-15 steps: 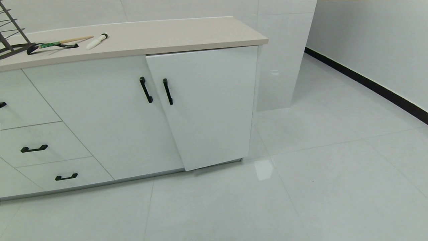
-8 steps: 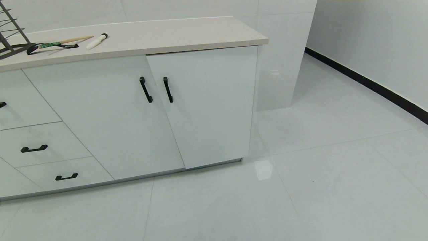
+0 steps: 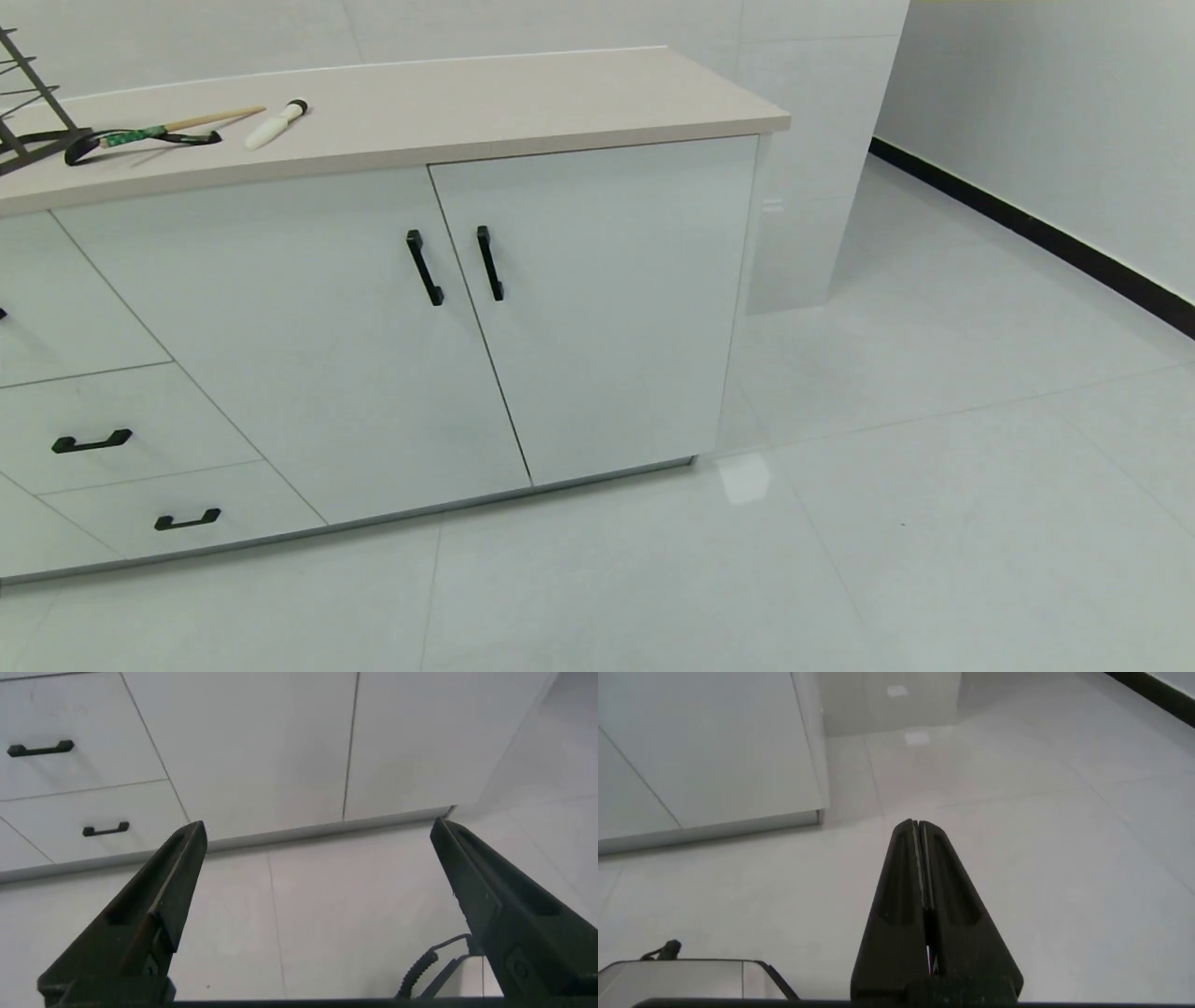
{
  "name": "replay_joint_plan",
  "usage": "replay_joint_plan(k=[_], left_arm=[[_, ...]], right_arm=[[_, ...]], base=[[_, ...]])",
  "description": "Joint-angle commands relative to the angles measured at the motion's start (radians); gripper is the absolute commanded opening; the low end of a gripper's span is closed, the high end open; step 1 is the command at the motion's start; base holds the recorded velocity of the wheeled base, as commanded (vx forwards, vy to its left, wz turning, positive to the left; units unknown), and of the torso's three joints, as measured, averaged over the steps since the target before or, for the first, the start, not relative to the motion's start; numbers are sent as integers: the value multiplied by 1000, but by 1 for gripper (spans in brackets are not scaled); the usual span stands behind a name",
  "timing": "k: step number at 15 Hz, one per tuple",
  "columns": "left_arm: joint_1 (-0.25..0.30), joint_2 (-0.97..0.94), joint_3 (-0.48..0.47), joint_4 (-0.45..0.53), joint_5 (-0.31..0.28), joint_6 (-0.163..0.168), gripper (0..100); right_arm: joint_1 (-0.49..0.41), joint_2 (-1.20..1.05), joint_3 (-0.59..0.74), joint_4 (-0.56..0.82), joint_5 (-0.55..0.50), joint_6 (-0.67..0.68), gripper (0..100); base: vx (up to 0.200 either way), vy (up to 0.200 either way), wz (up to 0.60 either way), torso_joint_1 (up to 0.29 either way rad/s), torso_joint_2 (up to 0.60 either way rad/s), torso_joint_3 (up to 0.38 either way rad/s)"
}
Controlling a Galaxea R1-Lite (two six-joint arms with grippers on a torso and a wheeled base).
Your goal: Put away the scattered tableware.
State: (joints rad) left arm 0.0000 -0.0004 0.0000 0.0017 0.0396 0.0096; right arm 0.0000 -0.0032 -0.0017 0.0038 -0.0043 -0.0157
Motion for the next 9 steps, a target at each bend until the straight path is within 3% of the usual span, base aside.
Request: replay_joint_plan(k=[1, 3, 6, 9], left_arm=[[0, 0, 0, 0, 0, 0, 100], [0, 0, 0, 0, 0, -2, 100], [0, 0, 0, 0, 0, -2, 100], [0, 0, 0, 0, 0, -3, 100]], right_arm=[[0, 3, 0, 1, 0, -3, 0], [0, 5, 0, 2, 0, -3, 0], [0, 5, 0, 2, 0, -9, 0], [0, 5, 0, 2, 0, -7, 0]], base=[[0, 200, 0, 7, 2, 2], [0, 200, 0, 2, 0, 5], [0, 200, 600, 2, 1, 4], [0, 0, 600, 2, 1, 2]])
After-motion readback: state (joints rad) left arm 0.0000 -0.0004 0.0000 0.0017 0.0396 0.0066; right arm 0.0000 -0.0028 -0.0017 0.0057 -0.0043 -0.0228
